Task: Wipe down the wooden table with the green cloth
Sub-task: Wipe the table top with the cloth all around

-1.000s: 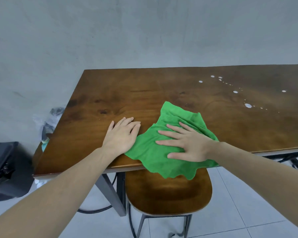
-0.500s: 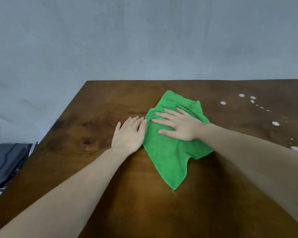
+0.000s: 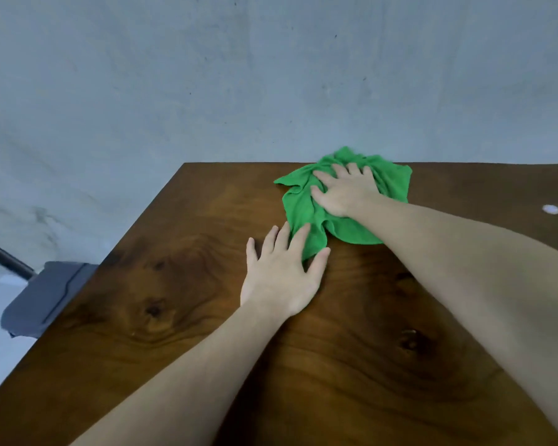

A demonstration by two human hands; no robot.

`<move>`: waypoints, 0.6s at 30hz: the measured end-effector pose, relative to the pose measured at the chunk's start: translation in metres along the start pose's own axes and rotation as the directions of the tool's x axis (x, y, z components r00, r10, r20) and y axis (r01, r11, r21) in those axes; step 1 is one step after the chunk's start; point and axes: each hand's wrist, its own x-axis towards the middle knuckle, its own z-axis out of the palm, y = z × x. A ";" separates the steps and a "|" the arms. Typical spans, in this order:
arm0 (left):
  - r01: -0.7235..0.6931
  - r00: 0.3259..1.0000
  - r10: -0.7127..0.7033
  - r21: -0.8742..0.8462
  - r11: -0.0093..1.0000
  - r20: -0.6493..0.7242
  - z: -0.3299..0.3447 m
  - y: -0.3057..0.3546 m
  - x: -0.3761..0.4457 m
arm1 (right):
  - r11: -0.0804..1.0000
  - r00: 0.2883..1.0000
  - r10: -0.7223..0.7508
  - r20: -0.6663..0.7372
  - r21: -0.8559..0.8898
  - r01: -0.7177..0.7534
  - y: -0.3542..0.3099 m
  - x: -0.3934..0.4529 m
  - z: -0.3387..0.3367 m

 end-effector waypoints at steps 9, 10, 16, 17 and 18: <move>0.010 1.000 -0.010 0.048 0.999 0.017 -0.003 0.001 -0.001 | 0.952 0.952 -0.290 0.101 0.128 0.277 0.024 0.027 -0.011; 0.008 1.000 -0.009 0.050 0.999 0.025 -0.003 0.001 0.000 | 0.961 0.960 -0.262 0.101 0.123 0.249 0.033 0.026 -0.011; 0.004 0.998 -0.007 0.058 0.998 0.057 -0.004 -0.001 0.001 | 0.994 0.992 -0.074 0.103 0.088 0.065 0.103 -0.007 -0.006; 0.003 0.998 -0.007 0.060 0.998 0.060 -0.004 -0.001 0.001 | 0.996 0.994 -0.028 0.101 0.086 0.019 0.112 -0.015 -0.004; 0.002 0.998 -0.006 0.063 0.998 0.063 -0.005 -0.001 0.002 | 0.996 0.995 0.017 0.101 0.086 -0.026 0.118 -0.021 -0.003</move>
